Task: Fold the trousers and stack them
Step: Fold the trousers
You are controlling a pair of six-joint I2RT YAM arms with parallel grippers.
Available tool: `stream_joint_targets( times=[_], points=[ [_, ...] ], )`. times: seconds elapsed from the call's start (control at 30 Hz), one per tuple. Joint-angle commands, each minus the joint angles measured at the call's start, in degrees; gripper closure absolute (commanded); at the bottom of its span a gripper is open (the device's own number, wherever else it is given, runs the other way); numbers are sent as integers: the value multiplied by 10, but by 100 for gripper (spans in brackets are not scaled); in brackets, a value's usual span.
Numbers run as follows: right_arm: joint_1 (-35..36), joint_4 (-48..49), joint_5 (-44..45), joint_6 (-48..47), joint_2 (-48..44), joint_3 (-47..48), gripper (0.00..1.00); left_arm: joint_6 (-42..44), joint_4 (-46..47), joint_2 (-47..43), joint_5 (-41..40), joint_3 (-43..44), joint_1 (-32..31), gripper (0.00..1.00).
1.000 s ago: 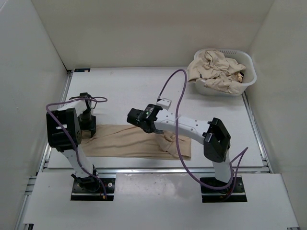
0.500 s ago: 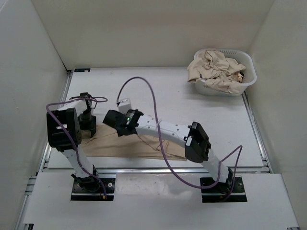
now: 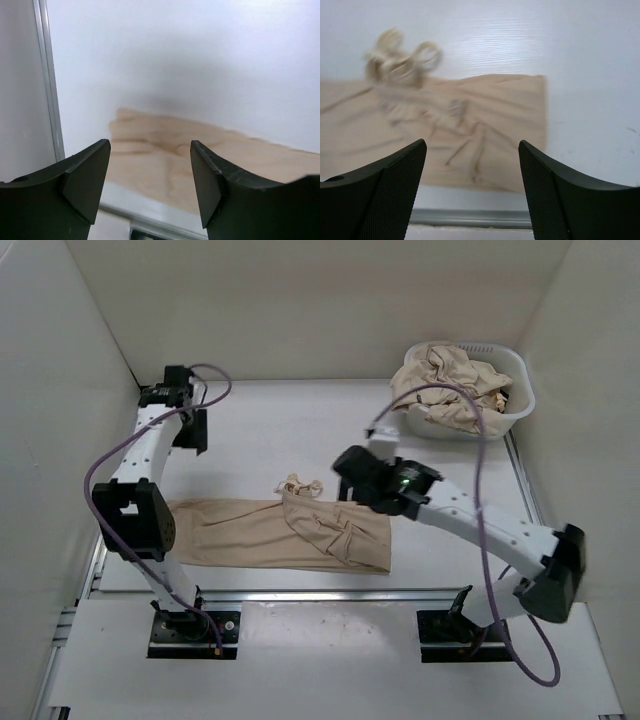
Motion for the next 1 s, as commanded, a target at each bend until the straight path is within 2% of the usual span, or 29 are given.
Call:
stream_joint_targets(
  times=[0.0,0.03,0.07,0.1,0.17,0.2,0.3,0.43,0.57,0.73,0.9,0.97],
  points=[
    [-109,-20,-54,101,-76,-108,21,-4,-53,-53,28,115,-102,23],
    [-139,-3,-91,101,-102,-169,21,-4,-62,-47,38,134,-132,23],
    [-167,12,-128,94,-110,-195,21,-4,-70,-32,51,149,-199,23],
    [-222,20,-187,94,-110,-216,21,-4,-75,-26,76,165,-233,23],
    [-275,60,-241,73,-118,-268,22,-4,-75,-8,104,172,-298,23],
    [-316,80,-268,64,-124,-281,22,-4,-75,16,143,177,-354,23],
    [-386,159,-358,51,-124,-326,22,-4,-64,63,247,193,-418,23],
    [-437,257,-448,51,-119,-375,24,-4,-23,106,296,199,-452,24],
    [-442,276,-471,65,-111,-400,24,-4,-7,146,308,187,-488,24],
    [-447,289,-476,76,-96,-418,25,-4,39,164,232,137,-500,32],
    [-447,303,-483,89,-80,-424,25,-4,52,182,244,137,-507,39],
    [-447,303,-483,89,-75,-424,24,-4,52,192,208,117,-515,43]
  ],
)
